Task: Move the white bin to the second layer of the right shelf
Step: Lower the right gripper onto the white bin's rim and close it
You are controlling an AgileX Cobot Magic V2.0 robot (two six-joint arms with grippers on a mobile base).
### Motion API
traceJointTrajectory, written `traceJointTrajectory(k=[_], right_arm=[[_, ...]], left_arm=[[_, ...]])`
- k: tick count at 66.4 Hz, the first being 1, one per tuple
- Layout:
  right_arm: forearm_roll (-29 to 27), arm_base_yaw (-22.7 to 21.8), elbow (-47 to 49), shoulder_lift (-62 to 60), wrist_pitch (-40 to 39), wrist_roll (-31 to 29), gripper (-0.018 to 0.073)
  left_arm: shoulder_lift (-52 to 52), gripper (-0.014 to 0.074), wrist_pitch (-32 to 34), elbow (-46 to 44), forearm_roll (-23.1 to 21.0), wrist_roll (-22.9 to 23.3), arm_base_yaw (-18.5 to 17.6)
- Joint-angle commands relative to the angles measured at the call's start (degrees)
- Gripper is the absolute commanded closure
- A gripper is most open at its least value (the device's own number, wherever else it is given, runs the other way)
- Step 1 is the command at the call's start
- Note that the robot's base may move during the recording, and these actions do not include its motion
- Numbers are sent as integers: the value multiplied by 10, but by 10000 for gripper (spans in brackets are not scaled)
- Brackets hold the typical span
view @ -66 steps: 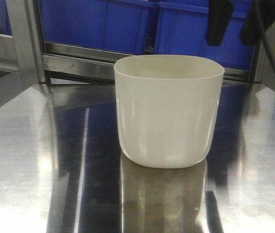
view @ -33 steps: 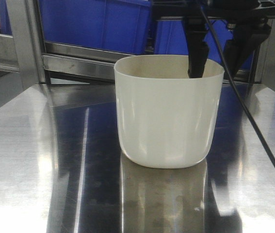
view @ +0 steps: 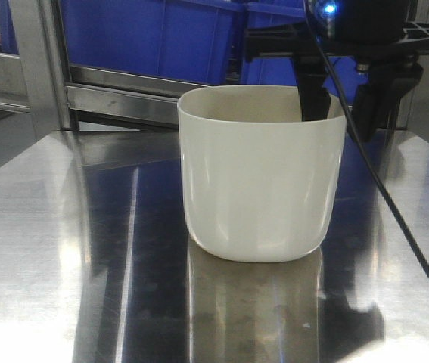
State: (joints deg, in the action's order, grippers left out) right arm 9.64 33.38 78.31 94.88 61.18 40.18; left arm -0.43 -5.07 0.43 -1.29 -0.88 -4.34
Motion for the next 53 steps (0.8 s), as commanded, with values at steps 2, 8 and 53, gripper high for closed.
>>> traceJointTrajectory(k=[2, 8, 53], right_arm=[[9, -4, 4, -22, -18, -2, 199], [8, -4, 4, -20, -21, -2, 199], [13, -4, 4, -26, -24, -2, 451]], left_arm=[[-9, 512, 45, 21, -4, 2, -4], [-9, 512, 45, 21, -4, 2, -4], [-9, 512, 45, 21, -4, 2, -4]])
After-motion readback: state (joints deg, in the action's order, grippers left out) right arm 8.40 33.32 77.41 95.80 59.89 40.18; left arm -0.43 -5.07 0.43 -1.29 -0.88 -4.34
